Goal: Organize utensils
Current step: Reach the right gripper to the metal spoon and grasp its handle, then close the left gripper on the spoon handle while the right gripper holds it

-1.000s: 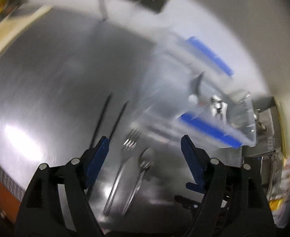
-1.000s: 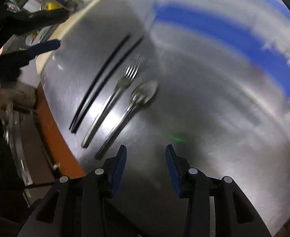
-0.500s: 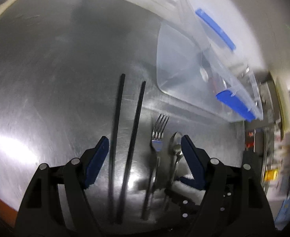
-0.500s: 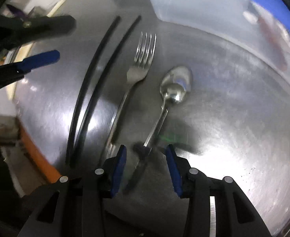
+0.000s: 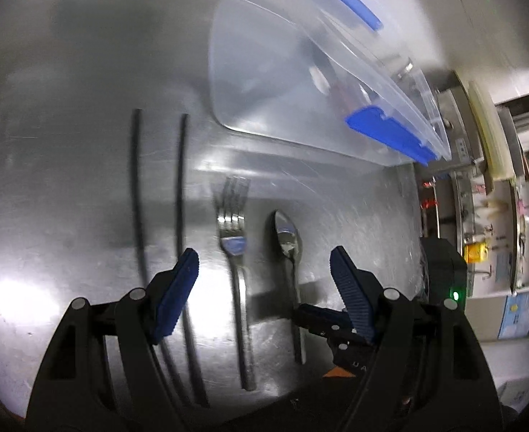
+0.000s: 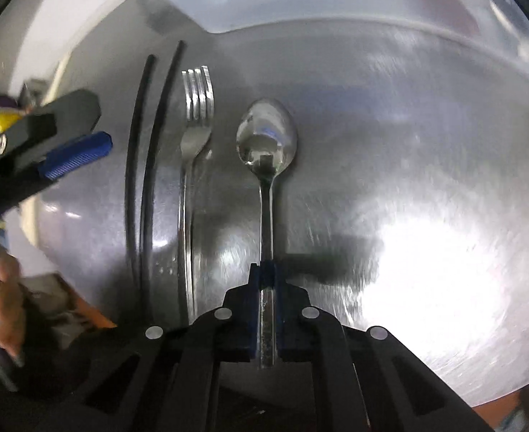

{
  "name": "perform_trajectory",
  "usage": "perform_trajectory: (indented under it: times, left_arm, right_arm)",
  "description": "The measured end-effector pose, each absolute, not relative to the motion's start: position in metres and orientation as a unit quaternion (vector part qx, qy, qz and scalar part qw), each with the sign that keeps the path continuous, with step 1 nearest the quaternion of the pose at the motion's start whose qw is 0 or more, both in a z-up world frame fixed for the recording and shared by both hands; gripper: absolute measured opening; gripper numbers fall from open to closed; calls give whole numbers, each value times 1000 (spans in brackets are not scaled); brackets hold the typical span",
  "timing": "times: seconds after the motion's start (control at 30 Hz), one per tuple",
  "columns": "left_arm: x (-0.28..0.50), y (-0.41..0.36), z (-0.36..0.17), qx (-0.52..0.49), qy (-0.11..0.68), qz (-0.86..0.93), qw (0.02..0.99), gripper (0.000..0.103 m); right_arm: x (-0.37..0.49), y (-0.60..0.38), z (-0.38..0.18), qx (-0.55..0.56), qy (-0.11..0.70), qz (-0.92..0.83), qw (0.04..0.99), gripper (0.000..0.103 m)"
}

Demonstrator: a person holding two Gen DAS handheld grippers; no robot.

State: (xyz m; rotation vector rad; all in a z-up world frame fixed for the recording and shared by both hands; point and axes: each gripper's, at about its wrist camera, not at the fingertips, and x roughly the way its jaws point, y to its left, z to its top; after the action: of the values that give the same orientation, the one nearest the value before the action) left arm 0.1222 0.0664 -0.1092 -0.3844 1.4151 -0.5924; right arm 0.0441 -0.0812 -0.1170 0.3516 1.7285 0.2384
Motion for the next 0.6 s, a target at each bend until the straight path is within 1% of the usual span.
perform_trajectory:
  times: [0.1, 0.23, 0.4, 0.6]
  left_arm:
    - [119, 53, -116, -196, 651, -287, 675, 72]
    - [110, 27, -133, -229, 681, -311, 622, 72]
    - [98, -5, -151, -225, 709, -317, 588, 72]
    - [90, -21, -164, -228, 724, -301, 577, 72]
  right_arm:
    - [39, -102, -120, 202, 754, 114, 615, 8]
    - [37, -123, -126, 242, 752, 128, 600, 8]
    - [36, -142, -121, 251, 748, 141, 599, 8]
    - [22, -161, -117, 255, 746, 167, 592, 8]
